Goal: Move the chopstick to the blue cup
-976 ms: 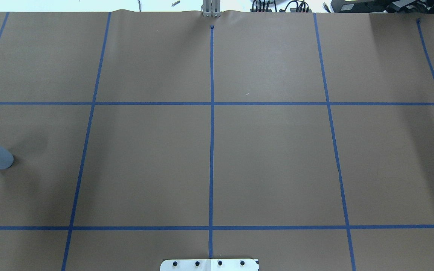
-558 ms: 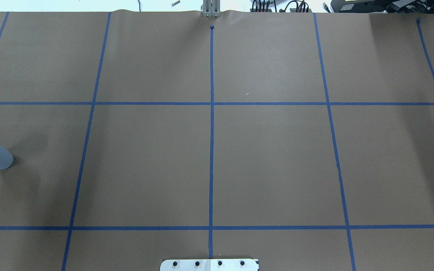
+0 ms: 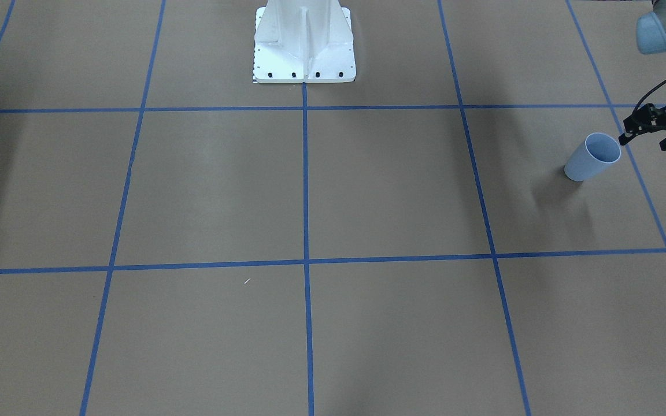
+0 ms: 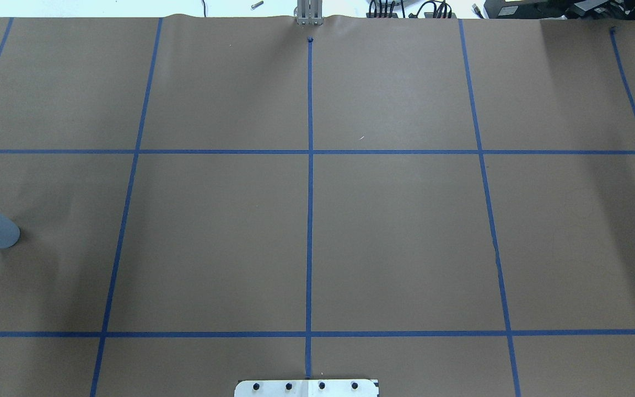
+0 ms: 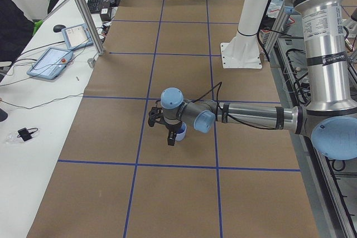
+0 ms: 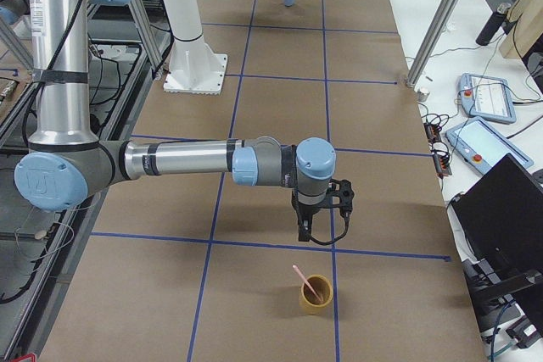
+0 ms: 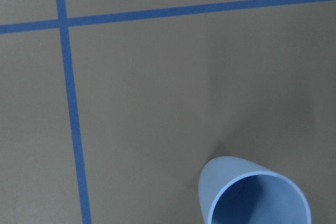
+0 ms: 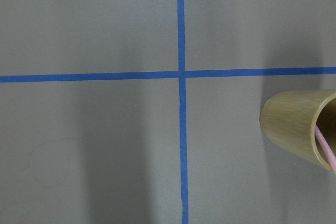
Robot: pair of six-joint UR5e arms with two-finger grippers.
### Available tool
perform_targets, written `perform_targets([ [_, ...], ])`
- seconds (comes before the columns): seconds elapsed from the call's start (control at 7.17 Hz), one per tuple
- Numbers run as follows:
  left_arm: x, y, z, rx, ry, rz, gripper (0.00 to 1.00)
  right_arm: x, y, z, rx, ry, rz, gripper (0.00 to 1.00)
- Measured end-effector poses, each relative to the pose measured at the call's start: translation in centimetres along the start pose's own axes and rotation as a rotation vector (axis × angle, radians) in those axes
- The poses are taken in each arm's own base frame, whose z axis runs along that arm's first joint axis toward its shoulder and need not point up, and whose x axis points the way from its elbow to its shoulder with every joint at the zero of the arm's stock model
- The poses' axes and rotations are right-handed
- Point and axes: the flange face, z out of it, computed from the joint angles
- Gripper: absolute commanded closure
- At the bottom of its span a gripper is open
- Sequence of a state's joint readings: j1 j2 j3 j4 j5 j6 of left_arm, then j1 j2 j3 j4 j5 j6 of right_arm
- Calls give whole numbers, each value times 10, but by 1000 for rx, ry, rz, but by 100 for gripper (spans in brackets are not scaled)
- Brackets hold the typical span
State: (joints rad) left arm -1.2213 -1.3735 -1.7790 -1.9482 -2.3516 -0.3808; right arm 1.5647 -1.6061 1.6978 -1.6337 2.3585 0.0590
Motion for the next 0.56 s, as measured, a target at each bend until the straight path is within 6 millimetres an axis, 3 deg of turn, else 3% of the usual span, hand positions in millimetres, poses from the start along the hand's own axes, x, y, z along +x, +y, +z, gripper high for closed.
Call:
perform_targets([
  [0.56, 11, -9, 27, -48, 2, 28, 1, 2, 0, 2, -5, 1, 7, 0],
])
